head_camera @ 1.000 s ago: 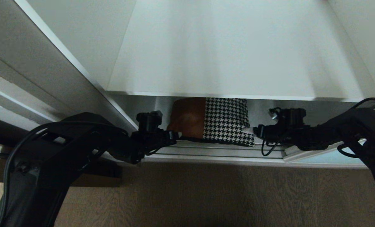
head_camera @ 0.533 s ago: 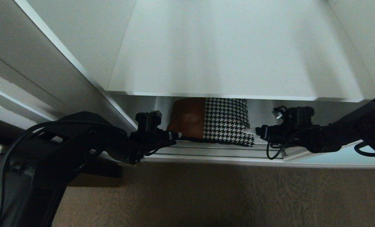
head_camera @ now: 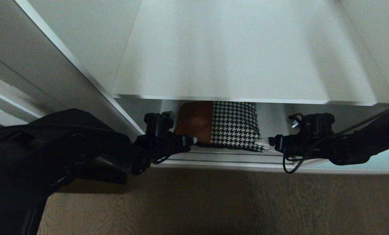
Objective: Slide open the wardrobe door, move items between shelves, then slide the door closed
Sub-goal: Place the pillow on the lower shelf
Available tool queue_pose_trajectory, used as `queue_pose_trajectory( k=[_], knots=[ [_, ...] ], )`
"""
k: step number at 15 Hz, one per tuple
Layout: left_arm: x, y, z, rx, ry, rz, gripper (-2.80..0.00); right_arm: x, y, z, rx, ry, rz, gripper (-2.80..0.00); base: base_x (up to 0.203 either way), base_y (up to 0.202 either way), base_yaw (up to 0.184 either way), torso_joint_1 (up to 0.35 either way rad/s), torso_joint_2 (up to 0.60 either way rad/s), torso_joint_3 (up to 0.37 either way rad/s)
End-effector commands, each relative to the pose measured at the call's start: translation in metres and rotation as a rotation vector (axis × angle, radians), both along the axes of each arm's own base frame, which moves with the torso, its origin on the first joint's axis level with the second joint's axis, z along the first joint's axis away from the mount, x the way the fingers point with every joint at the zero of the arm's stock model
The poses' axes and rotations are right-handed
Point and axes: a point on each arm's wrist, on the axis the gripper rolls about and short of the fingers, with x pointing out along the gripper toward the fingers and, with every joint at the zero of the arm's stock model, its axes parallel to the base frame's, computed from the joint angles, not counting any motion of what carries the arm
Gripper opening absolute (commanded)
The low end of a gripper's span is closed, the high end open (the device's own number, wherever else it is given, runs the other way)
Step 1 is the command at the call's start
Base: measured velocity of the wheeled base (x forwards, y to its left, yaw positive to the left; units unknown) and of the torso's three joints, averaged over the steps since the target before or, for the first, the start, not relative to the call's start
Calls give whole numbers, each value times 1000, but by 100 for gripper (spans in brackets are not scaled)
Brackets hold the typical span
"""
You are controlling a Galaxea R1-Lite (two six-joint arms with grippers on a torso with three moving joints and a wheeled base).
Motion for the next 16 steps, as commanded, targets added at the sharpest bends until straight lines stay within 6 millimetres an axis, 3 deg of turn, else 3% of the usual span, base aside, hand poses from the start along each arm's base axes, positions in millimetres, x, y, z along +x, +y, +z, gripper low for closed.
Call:
queue_pose_trajectory(
  k=[1,3,7,9,11,12,16],
  knots=[
    [-21,2,20,-8,-19,-10,0,-12,0,9,3,-3,5,0,0,0,0,0,0,0],
    [-38,4,25,6,-15,3,0,-24,2,11,2,9,11,0,0,0,0,0,0,0],
    [-74,13,57,2,-85,55,0,-53,3,7,-2,37,19,0,0,0,0,0,0,0],
    [-100,21,76,-11,-116,52,0,-72,2,21,-1,-8,22,0,0,0,0,0,0,0],
    [-121,30,80,3,-117,80,0,-93,3,30,-1,-19,32,0,0,0,0,0,0,0],
    [-130,34,78,17,-111,101,-280,-106,4,32,-2,-11,37,-280,0,0,0,0,0,0],
    [-167,52,72,42,-82,110,-280,-148,8,33,-2,36,61,-280,0,0,0,0,0,0]
  ],
)
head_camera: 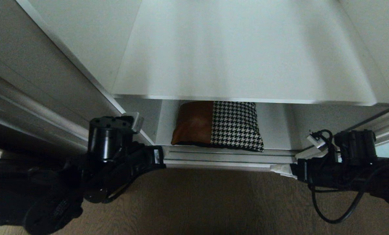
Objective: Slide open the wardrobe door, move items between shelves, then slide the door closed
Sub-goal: Close the door
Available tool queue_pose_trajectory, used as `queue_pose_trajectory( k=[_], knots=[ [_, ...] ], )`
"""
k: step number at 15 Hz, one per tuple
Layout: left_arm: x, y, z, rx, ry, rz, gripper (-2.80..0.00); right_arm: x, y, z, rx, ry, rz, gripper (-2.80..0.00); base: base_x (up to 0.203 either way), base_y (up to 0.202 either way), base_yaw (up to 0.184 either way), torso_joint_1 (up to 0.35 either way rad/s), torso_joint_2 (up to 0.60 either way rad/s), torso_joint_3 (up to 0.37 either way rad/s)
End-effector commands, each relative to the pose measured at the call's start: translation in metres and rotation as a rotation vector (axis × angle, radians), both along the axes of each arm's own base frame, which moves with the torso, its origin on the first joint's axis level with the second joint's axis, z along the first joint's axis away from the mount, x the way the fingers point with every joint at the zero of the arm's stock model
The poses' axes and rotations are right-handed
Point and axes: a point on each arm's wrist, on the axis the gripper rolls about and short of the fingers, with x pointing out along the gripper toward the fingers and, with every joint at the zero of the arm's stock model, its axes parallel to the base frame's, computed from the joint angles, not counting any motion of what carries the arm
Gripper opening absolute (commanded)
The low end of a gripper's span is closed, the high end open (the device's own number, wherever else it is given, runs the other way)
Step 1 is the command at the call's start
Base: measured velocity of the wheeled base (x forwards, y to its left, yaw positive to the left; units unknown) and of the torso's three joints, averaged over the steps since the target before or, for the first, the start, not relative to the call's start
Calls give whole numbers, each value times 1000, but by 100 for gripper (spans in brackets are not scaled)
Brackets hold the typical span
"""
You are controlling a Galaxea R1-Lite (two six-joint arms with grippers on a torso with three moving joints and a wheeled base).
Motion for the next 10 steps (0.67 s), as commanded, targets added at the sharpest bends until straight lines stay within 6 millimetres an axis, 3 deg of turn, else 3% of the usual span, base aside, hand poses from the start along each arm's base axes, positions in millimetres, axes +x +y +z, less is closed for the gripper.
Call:
queue_pose_trajectory(
  k=[1,5,10],
  knots=[
    [-25,14,9,-10,-24,5,-280,-25,0,13,7,-28,11,-280,0,0,0,0,0,0],
    [-52,35,7,112,-69,184,-280,-71,-4,23,5,-56,11,-280,0,0,0,0,0,0],
    [-98,74,24,143,-179,335,-280,-126,-13,39,-15,-104,-40,-280,0,0,0,0,0,0]
  ],
)
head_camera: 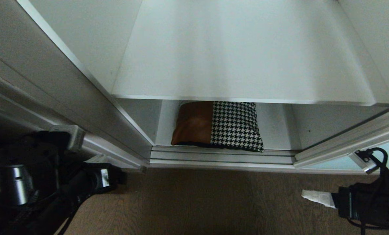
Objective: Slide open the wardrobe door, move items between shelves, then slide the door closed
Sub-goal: Close the door
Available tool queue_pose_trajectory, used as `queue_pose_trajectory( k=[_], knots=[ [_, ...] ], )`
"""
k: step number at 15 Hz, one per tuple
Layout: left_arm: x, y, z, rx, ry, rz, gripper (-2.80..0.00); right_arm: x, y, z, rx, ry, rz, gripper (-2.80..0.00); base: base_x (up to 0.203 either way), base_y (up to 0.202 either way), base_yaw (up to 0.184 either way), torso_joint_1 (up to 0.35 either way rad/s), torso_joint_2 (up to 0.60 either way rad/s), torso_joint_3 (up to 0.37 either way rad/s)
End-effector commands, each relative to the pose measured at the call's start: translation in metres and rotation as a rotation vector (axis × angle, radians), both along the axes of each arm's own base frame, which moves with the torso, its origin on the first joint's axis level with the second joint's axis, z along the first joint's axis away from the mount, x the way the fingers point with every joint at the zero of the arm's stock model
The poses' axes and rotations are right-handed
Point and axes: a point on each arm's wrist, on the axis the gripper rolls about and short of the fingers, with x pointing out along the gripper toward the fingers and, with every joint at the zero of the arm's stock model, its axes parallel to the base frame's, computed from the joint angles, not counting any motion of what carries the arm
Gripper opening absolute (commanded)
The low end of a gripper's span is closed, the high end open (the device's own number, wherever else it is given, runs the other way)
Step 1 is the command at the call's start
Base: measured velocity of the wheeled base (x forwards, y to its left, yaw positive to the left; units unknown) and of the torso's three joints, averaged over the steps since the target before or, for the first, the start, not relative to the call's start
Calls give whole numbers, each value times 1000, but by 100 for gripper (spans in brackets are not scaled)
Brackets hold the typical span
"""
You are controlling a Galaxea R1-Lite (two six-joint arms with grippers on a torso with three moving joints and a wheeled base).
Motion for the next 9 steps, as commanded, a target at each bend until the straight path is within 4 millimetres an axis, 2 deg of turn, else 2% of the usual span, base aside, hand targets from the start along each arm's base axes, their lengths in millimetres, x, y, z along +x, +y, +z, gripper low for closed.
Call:
queue_pose_trajectory(
  k=[1,4,9],
  knots=[
    [-32,22,13,-32,-98,60,-280,-32,-4,14,10,-65,-2,-280,0,0,0,0,0,0],
    [-67,45,4,40,-141,176,-280,-67,-10,22,9,-88,-17,-280,0,0,0,0,0,0],
    [-100,73,-9,64,-191,350,-280,-122,-18,24,6,-135,-41,-280,0,0,0,0,0,0]
  ],
)
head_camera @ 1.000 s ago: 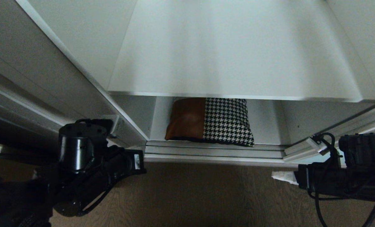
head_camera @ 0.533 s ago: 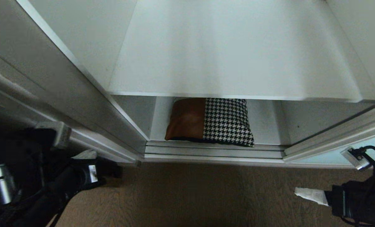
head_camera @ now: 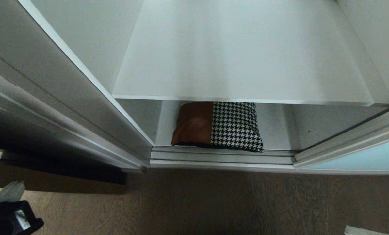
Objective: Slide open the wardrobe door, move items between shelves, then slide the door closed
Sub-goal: Close the door
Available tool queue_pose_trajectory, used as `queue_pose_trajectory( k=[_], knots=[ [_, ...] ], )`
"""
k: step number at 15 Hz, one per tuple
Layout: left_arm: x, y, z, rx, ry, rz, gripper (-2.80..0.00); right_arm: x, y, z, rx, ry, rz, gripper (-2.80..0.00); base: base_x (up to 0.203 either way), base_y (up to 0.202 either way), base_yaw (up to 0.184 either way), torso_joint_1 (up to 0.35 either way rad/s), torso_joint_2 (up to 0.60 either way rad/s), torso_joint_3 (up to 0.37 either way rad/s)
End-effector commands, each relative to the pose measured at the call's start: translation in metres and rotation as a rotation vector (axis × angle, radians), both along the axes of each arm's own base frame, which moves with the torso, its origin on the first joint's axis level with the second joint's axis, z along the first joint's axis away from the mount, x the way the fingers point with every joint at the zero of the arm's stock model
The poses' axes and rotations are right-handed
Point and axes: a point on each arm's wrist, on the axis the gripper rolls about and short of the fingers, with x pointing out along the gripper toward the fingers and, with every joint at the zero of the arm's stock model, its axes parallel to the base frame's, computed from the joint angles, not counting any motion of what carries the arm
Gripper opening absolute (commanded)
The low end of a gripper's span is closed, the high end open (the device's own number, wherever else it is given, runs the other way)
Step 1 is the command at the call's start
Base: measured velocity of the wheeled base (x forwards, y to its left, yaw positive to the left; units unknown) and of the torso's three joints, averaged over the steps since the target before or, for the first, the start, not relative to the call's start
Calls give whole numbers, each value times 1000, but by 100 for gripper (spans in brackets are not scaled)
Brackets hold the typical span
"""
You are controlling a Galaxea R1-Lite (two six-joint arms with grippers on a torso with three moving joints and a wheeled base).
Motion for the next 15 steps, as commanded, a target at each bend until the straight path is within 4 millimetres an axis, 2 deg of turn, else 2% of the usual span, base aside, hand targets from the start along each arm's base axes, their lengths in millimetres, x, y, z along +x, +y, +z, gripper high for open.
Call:
queue_pose_trajectory(
  k=[1,6,8,11,13,15],
  knots=[
    [-21,12,2,-26,-99,73,-280,-29,-4,3,13,-87,2,-280,0,0,0,0,0,0],
    [-66,27,-18,-26,-203,157,-280,-64,-8,-4,21,-160,-2,-280,0,0,0,0,0,0],
    [-79,29,-31,8,-160,207,-280,-73,-9,-9,24,-184,1,-280,0,0,0,0,0,0],
    [-93,29,-42,-4,-180,189,-280,-79,-10,-18,26,-203,1,-280,0,0,0,0,0,0],
    [-101,29,-58,-46,-136,179,-280,-83,-10,-25,28,-213,4,-280,0,0,0,0,0,0],
    [-109,25,-62,-85,-175,9,-280,-85,-10,-27,30,-218,8,-280,0,0,0,0,0,0]
  ],
)
